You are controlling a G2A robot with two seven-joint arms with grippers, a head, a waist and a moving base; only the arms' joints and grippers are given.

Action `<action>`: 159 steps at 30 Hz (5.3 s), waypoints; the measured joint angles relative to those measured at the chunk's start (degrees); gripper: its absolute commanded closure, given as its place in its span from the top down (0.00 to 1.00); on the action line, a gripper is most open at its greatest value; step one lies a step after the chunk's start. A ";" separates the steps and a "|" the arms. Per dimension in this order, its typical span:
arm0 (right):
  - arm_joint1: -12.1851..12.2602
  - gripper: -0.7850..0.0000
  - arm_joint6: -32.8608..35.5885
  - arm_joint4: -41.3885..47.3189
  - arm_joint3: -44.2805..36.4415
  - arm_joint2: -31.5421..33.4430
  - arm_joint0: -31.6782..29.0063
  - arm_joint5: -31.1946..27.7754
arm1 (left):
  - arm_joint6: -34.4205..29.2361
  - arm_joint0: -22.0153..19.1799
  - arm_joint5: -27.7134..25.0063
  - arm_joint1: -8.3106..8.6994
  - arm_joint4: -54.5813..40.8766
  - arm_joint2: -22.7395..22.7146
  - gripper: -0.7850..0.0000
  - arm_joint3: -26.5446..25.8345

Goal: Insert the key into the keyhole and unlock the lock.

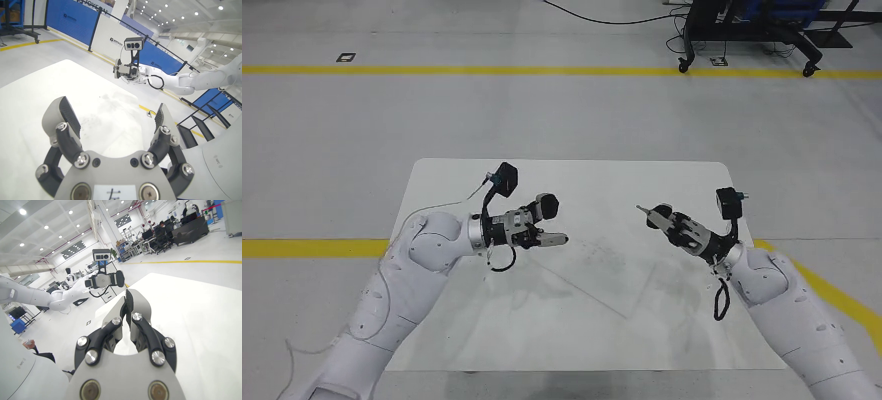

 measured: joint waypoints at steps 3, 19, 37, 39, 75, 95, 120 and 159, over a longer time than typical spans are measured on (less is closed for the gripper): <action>0.01 0.00 -0.01 0.01 0.03 -0.02 0.08 0.00 | -0.94 2.29 9.32 0.81 8.06 -2.49 1.00 -9.23; -0.01 0.00 0.01 0.02 0.05 -0.09 0.12 0.00 | -21.07 25.88 48.47 5.22 51.78 -18.69 1.00 -38.80; -0.01 0.00 0.01 0.02 0.05 -0.09 0.12 0.00 | -21.88 18.65 59.48 2.46 57.75 -7.89 0.77 -22.48; -0.01 0.00 0.01 0.02 0.05 -0.09 0.12 0.00 | -21.37 18.26 60.11 2.30 57.86 -7.90 0.65 -21.50; -0.01 0.00 0.01 0.02 0.05 -0.09 0.12 0.00 | -21.55 15.63 62.59 0.37 55.96 -9.50 0.00 -17.76; -0.01 0.00 0.01 0.02 0.05 -0.09 0.12 0.00 | -23.41 15.82 60.10 -0.11 54.93 -10.09 0.00 -17.44; -0.01 0.00 0.01 0.02 0.05 -0.09 0.12 0.00 | -25.15 13.99 60.86 -1.17 57.37 -8.79 0.00 -16.36; -0.01 0.00 0.01 0.02 0.05 -0.09 0.12 0.00 | -8.07 20.42 19.17 -0.98 9.92 -18.59 0.00 -20.76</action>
